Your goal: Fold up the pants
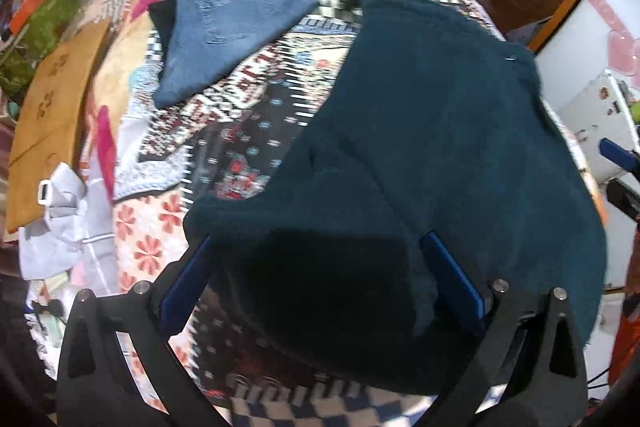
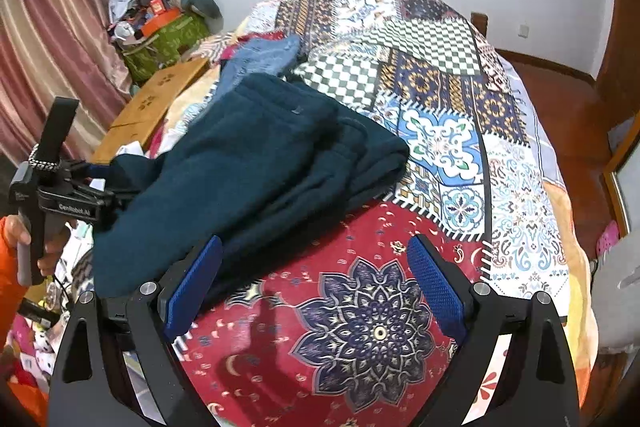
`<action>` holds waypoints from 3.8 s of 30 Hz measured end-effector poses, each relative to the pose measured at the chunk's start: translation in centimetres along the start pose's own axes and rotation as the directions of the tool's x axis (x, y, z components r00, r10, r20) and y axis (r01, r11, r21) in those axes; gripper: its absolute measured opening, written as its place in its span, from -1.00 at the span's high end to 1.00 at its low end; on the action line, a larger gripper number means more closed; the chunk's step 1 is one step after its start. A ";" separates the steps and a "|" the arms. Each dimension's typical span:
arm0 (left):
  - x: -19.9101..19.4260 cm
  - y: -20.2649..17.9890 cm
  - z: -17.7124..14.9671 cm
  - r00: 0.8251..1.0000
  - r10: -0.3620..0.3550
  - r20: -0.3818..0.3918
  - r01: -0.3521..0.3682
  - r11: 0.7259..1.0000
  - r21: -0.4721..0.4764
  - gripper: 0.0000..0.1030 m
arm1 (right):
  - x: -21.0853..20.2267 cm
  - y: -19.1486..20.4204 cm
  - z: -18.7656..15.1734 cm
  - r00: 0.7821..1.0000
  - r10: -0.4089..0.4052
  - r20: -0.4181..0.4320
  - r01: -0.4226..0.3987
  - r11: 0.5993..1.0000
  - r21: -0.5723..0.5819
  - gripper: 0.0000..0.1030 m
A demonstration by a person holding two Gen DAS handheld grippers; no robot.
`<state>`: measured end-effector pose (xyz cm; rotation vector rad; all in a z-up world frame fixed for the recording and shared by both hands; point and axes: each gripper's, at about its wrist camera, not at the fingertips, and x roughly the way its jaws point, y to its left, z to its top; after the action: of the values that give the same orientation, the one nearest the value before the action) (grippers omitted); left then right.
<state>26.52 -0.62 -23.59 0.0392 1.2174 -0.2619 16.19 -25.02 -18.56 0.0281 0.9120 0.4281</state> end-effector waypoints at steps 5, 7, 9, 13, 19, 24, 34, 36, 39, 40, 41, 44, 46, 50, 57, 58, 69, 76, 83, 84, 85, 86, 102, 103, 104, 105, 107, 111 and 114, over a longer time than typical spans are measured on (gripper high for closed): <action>-0.2 -2.5 0.1 0.996 -0.085 -0.004 0.085 0.996 0.020 -1.00 | 0.4 0.5 -0.3 1.000 -0.009 -0.010 0.008 1.000 -0.011 -0.80; -0.3 -3.6 0.1 0.991 -0.132 -0.010 0.132 0.990 0.041 -1.00 | 1.0 0.3 -0.6 1.000 0.005 -0.028 -0.005 1.000 0.001 -0.80; -0.5 -4.6 0.1 0.991 -0.135 -0.010 0.136 0.989 0.060 -1.00 | 1.8 0.1 -1.0 0.999 0.006 -0.048 -0.006 1.000 0.003 -0.80; -1.3 -5.2 1.1 0.996 -0.093 0.020 0.091 0.992 0.083 -0.99 | 3.6 -0.9 -1.8 0.996 0.009 -0.086 -0.006 1.000 0.029 -0.79; -4.5 -2.5 4.7 0.987 -0.053 0.149 0.047 0.998 0.048 -0.99 | 3.4 -2.3 -0.8 0.997 0.011 -0.077 -0.003 0.995 0.096 -0.79; -3.1 -1.8 9.1 0.986 -0.019 0.166 0.003 0.996 0.094 -0.99 | 4.2 -3.9 0.3 0.997 -0.004 -0.076 0.016 0.988 0.155 -0.79; 7.4 -4.5 13.8 0.992 -0.083 -0.091 0.100 0.976 0.192 -0.99 | 8.5 -6.0 1.3 0.978 0.152 -0.145 -0.107 0.955 0.278 -0.62; 7.9 -3.4 13.1 0.985 -0.140 -0.104 0.155 0.975 0.161 -1.00 | 8.9 -5.7 2.0 0.973 0.168 -0.155 -0.122 0.956 0.267 -0.60; 7.7 -1.4 11.1 0.981 -0.162 -0.107 0.175 0.977 0.123 -1.00 | 9.5 -4.7 3.2 0.969 0.176 -0.171 -0.139 0.968 0.208 -0.58; 7.5 -0.9 10.5 0.980 -0.167 -0.106 0.179 0.978 0.111 -1.00 | 9.8 -4.3 3.6 0.970 0.170 -0.176 -0.139 0.974 0.179 -0.56; 7.2 -0.3 9.7 0.979 -0.174 -0.105 0.185 0.978 0.099 -1.00 | 10.1 -3.8 4.0 0.969 0.166 -0.181 -0.140 0.979 0.149 -0.55; 5.9 1.5 7.7 0.979 -0.182 -0.096 0.187 0.981 0.051 -1.00 | 11.0 -2.6 5.5 0.966 0.173 -0.193 -0.161 0.984 0.076 -0.49; 5.0 2.5 6.4 0.981 -0.172 -0.090 0.175 0.984 0.019 -1.00 | 11.6 -1.6 6.5 0.964 0.180 -0.194 -0.178 0.984 0.028 -0.47; 3.4 2.7 4.4 0.990 -0.129 -0.054 0.130 0.991 0.023 -1.00 | 13.0 0.7 8.3 0.962 0.197 -0.190 -0.211 0.976 -0.056 -0.45; 2.2 2.5 5.8 0.997 -0.079 0.006 0.079 0.996 0.033 -0.98 | 13.6 0.3 9.3 0.963 0.165 -0.215 -0.187 0.979 -0.084 -0.45; 2.2 2.5 6.4 0.997 -0.079 0.014 0.078 0.997 0.028 -0.96 | 13.0 -0.1 9.3 0.970 0.138 -0.199 -0.159 0.983 -0.091 -0.45; 4.3 3.5 12.7 0.985 -0.164 0.047 0.167 0.985 -0.045 -0.18 | 11.7 -0.9 10.9 0.990 0.118 -0.083 -0.125 0.989 -0.077 -0.32; 4.2 3.0 13.2 0.989 -0.121 0.088 0.125 0.992 -0.036 0.00 | 15.6 -1.0 11.3 0.979 0.145 -0.142 -0.155 0.986 -0.059 0.13; 1.6 1.8 13.4 0.981 -0.101 0.163 0.102 0.995 0.005 0.33 | 14.2 -1.1 11.3 0.978 0.187 -0.094 -0.193 0.979 -0.066 0.76; 0.9 1.6 13.7 0.978 -0.098 0.186 0.099 0.995 0.004 0.37 | 13.7 -1.0 11.3 0.979 0.190 -0.074 -0.194 0.979 -0.064 0.76; 0.5 1.4 13.8 0.975 -0.097 0.201 0.097 0.995 0.009 0.40 | 13.0 -0.5 11.5 0.984 0.173 -0.048 -0.177 0.980 -0.088 0.76; 0.1 1.2 14.0 0.972 -0.095 0.215 0.093 0.995 0.018 0.42 | 12.5 -0.2 11.6 0.986 0.162 -0.033 -0.164 0.980 -0.115 0.76; 6.4 3.4 13.8 0.996 -0.041 0.077 0.044 0.998 -0.040 0.14 | 16.6 -2.2 11.7 0.970 0.187 -0.157 -0.194 0.980 -0.033 0.14; 6.2 3.3 13.7 0.996 -0.037 0.083 0.040 0.998 -0.041 0.15 | 16.4 -2.1 11.7 0.969 0.193 -0.154 -0.201 0.979 -0.042 0.23; 5.9 3.1 13.7 0.995 -0.033 0.089 0.036 0.999 -0.040 0.17 | 16.1 -1.9 11.6 0.971 0.189 -0.149 -0.199 0.978 -0.055 0.31; 5.6 2.9 13.6 0.995 -0.026 0.101 0.029 0.999 -0.034 0.25 | 15.7 -1.6 11.6 0.974 0.179 -0.137 -0.189 0.979 -0.070 0.35; 4.3 2.3 13.8 0.990 -0.008 0.144 0.009 1.000 -0.010 0.41 | 14.6 -1.1 11.6 0.981 0.170 -0.098 -0.179 0.979 -0.096 0.45; 0.8 0.5 14.5 0.962 0.042 0.270 -0.057 0.997 0.049 0.50 | 12.4 -0.5 12.3 0.984 0.177 -0.024 -0.178 0.977 -0.116 0.48; -0.2 -0.5 16.1 0.945 0.074 0.319 -0.112 0.989 0.101 0.51 | 11.4 -0.5 13.5 0.988 0.149 0.027 -0.144 0.981 -0.130 0.49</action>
<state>41.17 -3.80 -17.78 0.1520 0.8787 -0.2465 32.83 -19.14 -18.96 -0.0136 0.8474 0.6209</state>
